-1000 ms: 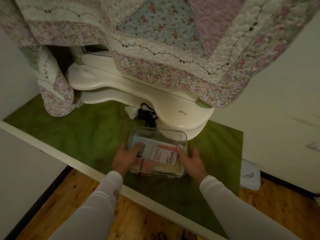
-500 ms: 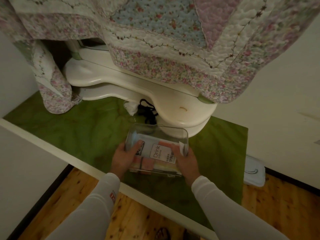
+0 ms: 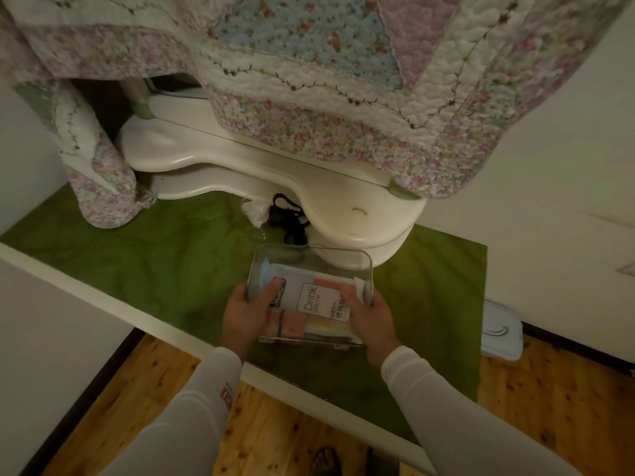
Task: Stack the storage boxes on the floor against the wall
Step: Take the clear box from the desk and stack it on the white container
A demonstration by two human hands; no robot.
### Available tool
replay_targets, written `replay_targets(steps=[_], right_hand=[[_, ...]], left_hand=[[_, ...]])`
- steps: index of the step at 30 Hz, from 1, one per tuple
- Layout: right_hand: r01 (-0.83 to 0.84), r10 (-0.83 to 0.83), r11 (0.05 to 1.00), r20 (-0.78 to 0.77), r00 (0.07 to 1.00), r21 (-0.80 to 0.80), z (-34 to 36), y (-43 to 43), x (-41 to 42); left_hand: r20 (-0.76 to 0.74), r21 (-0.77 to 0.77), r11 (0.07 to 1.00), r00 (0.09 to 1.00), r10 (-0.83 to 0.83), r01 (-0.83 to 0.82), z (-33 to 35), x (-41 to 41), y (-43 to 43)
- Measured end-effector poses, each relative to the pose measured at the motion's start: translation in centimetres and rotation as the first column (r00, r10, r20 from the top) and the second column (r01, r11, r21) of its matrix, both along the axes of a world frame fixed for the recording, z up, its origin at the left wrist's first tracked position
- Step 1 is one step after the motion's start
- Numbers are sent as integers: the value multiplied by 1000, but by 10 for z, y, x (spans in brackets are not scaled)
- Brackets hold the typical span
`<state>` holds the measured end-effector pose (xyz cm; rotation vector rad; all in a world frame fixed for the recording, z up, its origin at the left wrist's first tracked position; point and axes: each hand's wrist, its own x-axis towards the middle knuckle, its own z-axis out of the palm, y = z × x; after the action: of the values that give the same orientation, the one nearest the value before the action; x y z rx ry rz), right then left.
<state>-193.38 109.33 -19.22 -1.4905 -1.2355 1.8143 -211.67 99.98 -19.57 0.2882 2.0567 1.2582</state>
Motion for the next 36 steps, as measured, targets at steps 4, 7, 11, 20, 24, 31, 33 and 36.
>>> replay_targets(steps=[4,7,11,20,24,31,33,36], right_hand=[[15,-15,1000,-4,1000,14,2,-1,9],[30,-30,999,-5,1000,22,3,-1,20],[104,-103,994,-17,995,42,7,-1,40],[206,-206,974,-3,978,94,18,4,108],[259,-263,958,17,965,127,24,7,145],[341,-350,925,25,936,168,38,23,245],[363,-372,916,24,928,171,42,30,279],[391,-398,905,7,917,168,45,39,331]], left_hand=[[1,9,1000,1000,-8,8,1,9,-2],[-5,-5,999,999,-35,35,3,17,-1],[-34,-43,993,994,-109,107,6,34,7],[32,64,982,983,-181,178,22,94,32],[54,113,963,966,-252,245,28,127,43],[76,154,928,932,-354,339,44,219,80],[74,148,913,916,-395,381,47,251,93],[77,137,893,894,-441,428,48,301,110]])
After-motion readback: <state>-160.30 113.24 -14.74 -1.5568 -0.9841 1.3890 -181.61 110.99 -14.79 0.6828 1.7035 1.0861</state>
